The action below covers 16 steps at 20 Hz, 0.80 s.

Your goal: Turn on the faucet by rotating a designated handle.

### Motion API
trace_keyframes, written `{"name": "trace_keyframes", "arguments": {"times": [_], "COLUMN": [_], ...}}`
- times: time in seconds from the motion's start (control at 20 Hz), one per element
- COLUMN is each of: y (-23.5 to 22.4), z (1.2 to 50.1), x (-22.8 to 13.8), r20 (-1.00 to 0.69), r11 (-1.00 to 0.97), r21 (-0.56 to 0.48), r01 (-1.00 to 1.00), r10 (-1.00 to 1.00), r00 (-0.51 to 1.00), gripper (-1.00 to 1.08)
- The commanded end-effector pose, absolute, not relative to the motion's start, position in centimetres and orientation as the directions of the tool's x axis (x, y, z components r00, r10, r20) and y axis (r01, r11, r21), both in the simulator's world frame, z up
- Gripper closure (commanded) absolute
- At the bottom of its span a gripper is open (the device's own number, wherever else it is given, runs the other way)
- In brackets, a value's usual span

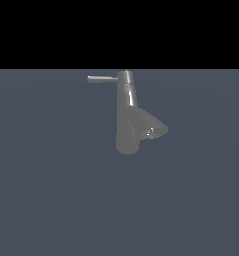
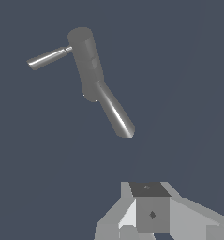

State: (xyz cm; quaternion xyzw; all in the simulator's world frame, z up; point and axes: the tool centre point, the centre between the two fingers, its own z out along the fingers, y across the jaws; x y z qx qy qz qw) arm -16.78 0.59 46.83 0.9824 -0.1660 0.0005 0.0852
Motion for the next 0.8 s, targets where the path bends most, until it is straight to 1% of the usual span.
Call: {"name": "trace_keyframes", "arguments": {"times": [0.0,0.35,0.75], "y": [0.8,1.6,2.7], "z": [46.4,44.7,42.1], "x": [-15.3,-11.2,-6.7], "r20": [0.042,0.080,0.122], "r11": [-0.909,-0.842,-0.753], "r21": [0.180,0.204,0.207], "r01": [-0.375,-0.499,-0.625], "r10": [-0.374,-0.494,-0.614], "r00": [0.927,0.866,0.780], "gripper": [1.08,1.08,1.08]}}
